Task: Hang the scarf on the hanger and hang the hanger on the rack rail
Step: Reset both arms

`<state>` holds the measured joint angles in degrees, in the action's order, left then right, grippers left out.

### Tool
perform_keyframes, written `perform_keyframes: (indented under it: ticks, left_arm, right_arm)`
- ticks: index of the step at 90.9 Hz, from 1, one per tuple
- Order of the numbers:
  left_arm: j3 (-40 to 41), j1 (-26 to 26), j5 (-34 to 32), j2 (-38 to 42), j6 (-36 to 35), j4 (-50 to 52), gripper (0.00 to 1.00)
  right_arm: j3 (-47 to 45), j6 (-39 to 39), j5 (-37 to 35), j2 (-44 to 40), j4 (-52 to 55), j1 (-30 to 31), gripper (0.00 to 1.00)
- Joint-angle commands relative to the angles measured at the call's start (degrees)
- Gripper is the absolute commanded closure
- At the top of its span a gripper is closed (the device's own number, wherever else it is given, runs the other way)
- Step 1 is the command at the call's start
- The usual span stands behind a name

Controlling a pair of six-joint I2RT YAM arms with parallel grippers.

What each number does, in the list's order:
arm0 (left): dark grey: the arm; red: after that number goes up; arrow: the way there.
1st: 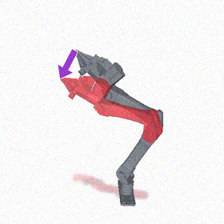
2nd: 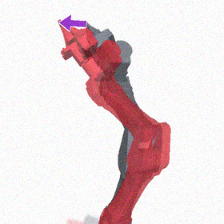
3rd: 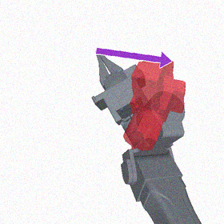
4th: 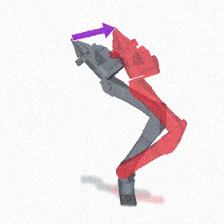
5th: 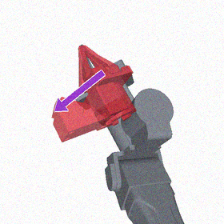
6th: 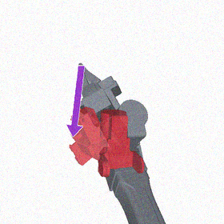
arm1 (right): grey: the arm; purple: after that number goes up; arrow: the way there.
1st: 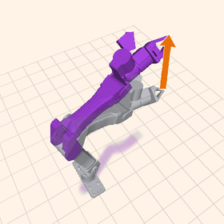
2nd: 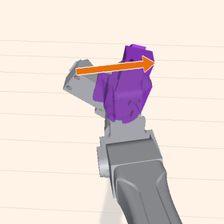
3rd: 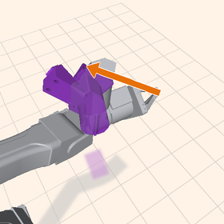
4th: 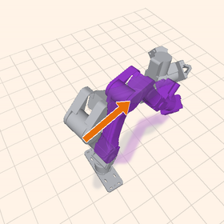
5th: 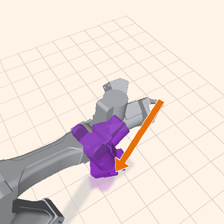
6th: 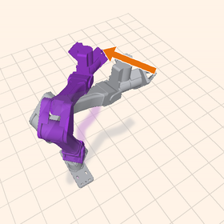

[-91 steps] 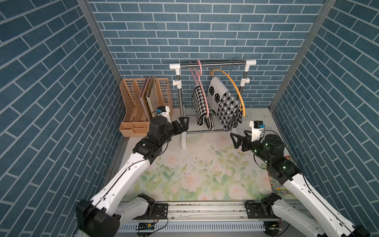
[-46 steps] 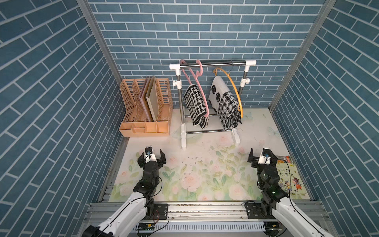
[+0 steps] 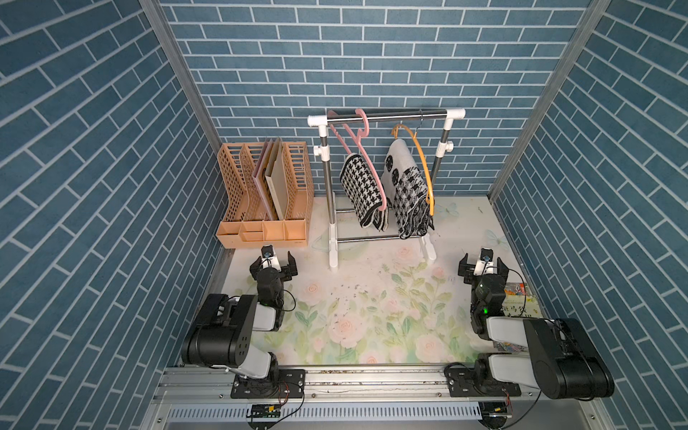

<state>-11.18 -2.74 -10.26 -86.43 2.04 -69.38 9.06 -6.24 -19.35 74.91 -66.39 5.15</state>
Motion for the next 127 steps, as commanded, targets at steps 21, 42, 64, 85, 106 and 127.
perform_keyframes:
  ticks: [21,42,64,85,106,127]
  left_arm:
    - [-0.79,0.45,2.88,-0.26,-0.95,-4.48,0.00]
    - [-0.97,0.41,2.88,-0.27,-0.94,-3.90,0.00]
    - [-0.80,0.39,2.88,-0.23,-0.99,-4.20,0.00]
    - [-0.85,0.34,2.88,-0.18,-0.98,-4.09,0.00]
    - [-0.82,0.40,2.86,-0.19,-0.99,-4.09,0.00]
    - [-0.80,0.34,2.88,-0.20,-0.99,-4.10,0.00]
  right_arm:
    - [-8.12,4.20,7.39,-8.23,-5.82,-1.38,0.01]
    - [-9.50,11.54,11.75,2.47,-20.96,-6.67,0.01]
    - [0.39,4.65,21.68,12.87,-14.24,-4.00,0.00]
    - [3.50,3.91,20.47,12.80,-7.32,-3.21,0.00]
    - [3.48,3.87,20.50,12.76,-7.22,-3.17,0.00]
    - [4.12,4.01,20.74,13.23,-6.53,-3.21,0.00]
